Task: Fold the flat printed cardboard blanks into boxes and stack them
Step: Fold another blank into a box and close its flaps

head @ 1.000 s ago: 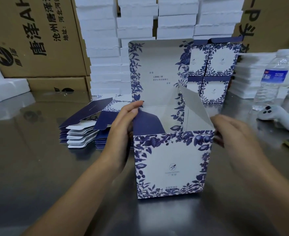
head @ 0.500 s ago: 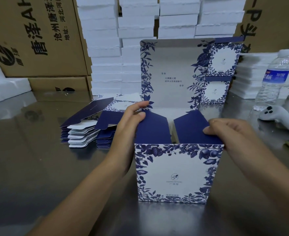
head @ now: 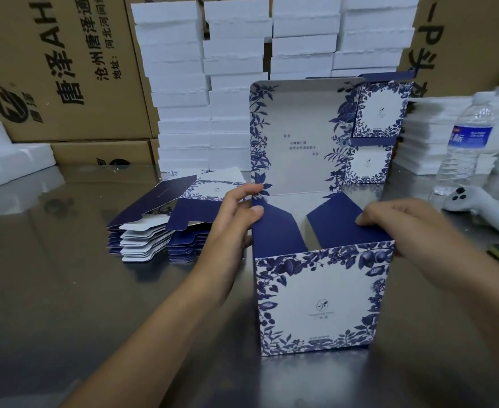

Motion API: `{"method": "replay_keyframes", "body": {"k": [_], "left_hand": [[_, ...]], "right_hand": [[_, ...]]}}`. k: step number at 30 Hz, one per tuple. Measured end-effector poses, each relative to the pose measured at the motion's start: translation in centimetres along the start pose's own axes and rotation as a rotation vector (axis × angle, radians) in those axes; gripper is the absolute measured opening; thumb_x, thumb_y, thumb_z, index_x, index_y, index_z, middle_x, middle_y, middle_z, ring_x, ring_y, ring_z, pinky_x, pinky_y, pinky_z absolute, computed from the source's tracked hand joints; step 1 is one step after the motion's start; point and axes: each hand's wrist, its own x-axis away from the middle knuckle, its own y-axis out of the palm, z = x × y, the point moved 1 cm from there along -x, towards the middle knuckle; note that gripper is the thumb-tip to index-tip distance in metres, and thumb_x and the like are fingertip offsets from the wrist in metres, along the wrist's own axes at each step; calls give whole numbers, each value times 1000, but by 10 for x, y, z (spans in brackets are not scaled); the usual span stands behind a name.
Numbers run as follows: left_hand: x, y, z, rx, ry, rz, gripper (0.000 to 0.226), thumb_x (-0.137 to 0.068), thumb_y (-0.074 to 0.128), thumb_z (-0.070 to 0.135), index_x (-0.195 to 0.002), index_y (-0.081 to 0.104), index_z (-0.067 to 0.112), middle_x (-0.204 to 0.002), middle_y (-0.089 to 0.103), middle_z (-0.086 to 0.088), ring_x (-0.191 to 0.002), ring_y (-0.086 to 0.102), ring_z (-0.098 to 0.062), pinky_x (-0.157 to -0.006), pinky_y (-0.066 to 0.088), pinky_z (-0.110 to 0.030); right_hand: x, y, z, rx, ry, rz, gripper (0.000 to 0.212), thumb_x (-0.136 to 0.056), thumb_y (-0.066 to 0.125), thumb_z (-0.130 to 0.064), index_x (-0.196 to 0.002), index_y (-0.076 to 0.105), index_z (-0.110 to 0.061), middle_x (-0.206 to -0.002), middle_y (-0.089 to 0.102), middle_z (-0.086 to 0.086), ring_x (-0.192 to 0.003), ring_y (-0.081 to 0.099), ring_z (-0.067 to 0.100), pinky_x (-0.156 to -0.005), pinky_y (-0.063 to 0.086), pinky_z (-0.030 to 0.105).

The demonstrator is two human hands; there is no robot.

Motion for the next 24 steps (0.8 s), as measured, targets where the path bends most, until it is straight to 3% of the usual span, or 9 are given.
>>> {"method": "replay_keyframes", "body": {"k": [2, 5, 7, 9, 13, 16, 20, 24], "left_hand": [[-1, -1, 0, -14, -6, -8, 24, -75, 52, 29, -85, 66, 46, -84, 64, 12, -79, 63, -9, -78, 48, -29], [-1, -1, -1, -22, -10, -24, 23, -75, 53, 29, -88, 65, 44, -92, 62, 8, -86, 62, -12, -85, 44, -34], [-1, -1, 0, -47, -2, -25, 22, -75, 53, 31, -90, 63, 43, -98, 60, 5, -90, 61, -11, -89, 45, -34], [-1, -1, 0, -68, 2, -33, 22, -75, 53, 32, -91, 63, 44, -104, 56, 2, -95, 60, -10, -91, 44, -33], [-2, -2, -1, -70, 10, -53, 24, -74, 52, 33, -93, 63, 44, -102, 56, 5, -93, 60, -4, -84, 47, -21], [-2, -3, -2, -27, 1, -60, 24, -74, 53, 30, -92, 63, 42, -97, 53, 0, -89, 57, -13, -85, 44, -29], [-2, -3, -2, -27, 14, -70, 23, -74, 52, 31, -92, 62, 42, -81, 55, 14, -76, 55, -2, -68, 45, -11], [-2, -3, -3, -28, 24, -75, 22, -75, 53, 31, -91, 62, 44, -78, 57, 24, -80, 55, 4, -68, 44, -6]], "right_hand": [[-8, -2, -2, 19, 52, 4, 38, -83, 56, -29, -74, 61, 7, -62, 62, 18, -55, 53, 16, -58, 35, 27], [-14, -3, -5, 81, 50, -7, 39, -86, 54, -26, -84, 57, 13, -64, 56, 14, -59, 48, 18, -56, 29, 28], [-14, -3, -7, 170, 11, -38, 37, -88, 51, -23, -74, 53, 12, -57, 46, 11, -52, 37, 16, -50, 23, 26], [-13, -5, -9, 233, -27, -54, 36, -89, 50, -18, -58, 45, -2, -45, 32, 2, -41, 24, 15, -41, 18, 23], [-13, -4, -13, 242, -50, -76, 46, -90, 48, -12, -50, 27, -20, -39, 20, -8, -34, 14, 7, -36, 12, 17], [-19, -4, -16, 243, -27, -75, 41, -90, 50, -14, -53, 33, -16, -38, 24, -7, -32, 18, 7, -34, 16, 14], [-32, -4, -19, 185, 9, -69, 41, -92, 47, -13, -55, 29, -16, -41, 23, -7, -34, 18, 7, -33, 20, 13], [-37, -5, -17, 238, -24, -134, 42, -94, 42, -12, -56, 26, -17, -42, 22, -8, -35, 18, 6, -35, 21, 10]]}}
